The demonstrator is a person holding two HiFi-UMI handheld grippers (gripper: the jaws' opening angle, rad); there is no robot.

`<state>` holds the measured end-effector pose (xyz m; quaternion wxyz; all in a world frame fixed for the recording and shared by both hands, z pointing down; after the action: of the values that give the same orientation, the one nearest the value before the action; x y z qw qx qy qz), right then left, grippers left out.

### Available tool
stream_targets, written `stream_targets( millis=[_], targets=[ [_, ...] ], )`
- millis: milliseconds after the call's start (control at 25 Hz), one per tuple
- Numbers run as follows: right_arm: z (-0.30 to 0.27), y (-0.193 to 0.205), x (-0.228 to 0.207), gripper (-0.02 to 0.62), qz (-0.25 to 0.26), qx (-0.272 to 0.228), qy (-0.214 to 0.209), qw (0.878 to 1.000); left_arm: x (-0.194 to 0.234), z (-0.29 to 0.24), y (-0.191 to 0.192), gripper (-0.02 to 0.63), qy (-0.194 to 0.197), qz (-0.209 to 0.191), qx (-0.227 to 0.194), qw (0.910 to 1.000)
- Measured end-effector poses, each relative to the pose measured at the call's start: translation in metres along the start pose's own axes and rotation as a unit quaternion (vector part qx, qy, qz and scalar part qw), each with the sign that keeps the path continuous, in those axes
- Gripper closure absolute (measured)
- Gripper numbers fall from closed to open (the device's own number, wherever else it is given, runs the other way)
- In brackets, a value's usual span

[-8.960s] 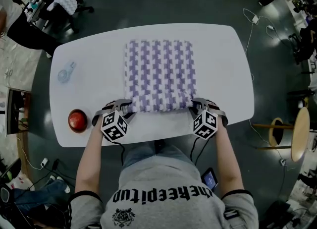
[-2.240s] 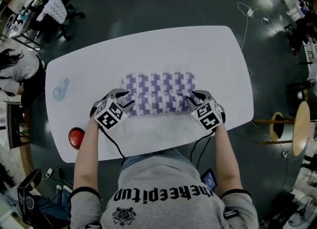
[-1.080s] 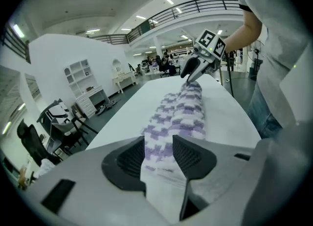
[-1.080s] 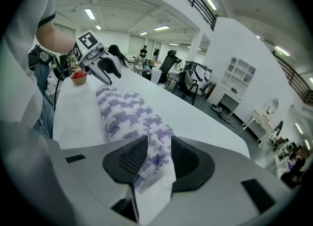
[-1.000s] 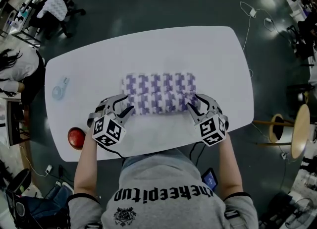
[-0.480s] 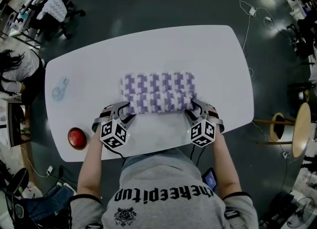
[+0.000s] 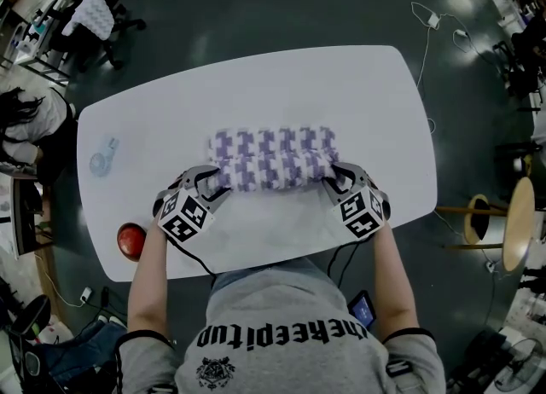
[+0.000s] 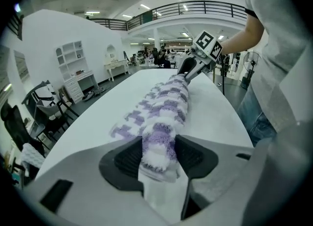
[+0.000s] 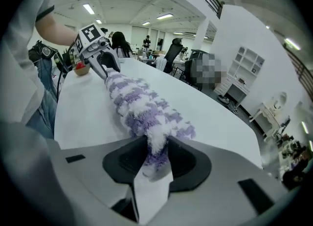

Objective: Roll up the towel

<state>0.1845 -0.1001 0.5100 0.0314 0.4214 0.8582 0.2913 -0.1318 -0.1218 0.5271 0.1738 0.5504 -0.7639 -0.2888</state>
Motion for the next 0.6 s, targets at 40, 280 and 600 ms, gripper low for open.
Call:
stream_targets(
  millis=[40, 280, 600],
  targets=[
    [0.0, -0.002, -0.003, 0.466, -0.003, -0.002, 0.001, 1.0, 0.004, 0.0, -0.001, 0.391, 0.002, 0.003, -0.002, 1.0],
    [-0.008, -0.014, -0.023, 0.463, -0.028, -0.012, 0.018, 0.999, 0.028, -0.003, -0.01, 0.391, 0.003, 0.027, -0.015, 0.9995],
    [-0.022, -0.025, -0.045, 0.463, -0.069, -0.01, 0.032, 0.997, 0.062, -0.01, -0.017, 0.391, -0.011, 0.056, -0.037, 0.9977]
  ],
)
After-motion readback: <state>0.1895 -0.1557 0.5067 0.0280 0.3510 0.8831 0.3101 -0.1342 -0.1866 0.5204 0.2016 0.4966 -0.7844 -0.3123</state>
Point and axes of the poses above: the fingertips, and each gripper's own axes: z backward along the fingers, x to its left, y out of its underside, the point moved 9 cm from there along z, backward along the fingers, and after that the axes turned 1 degree about x, right-handed, at the moved point
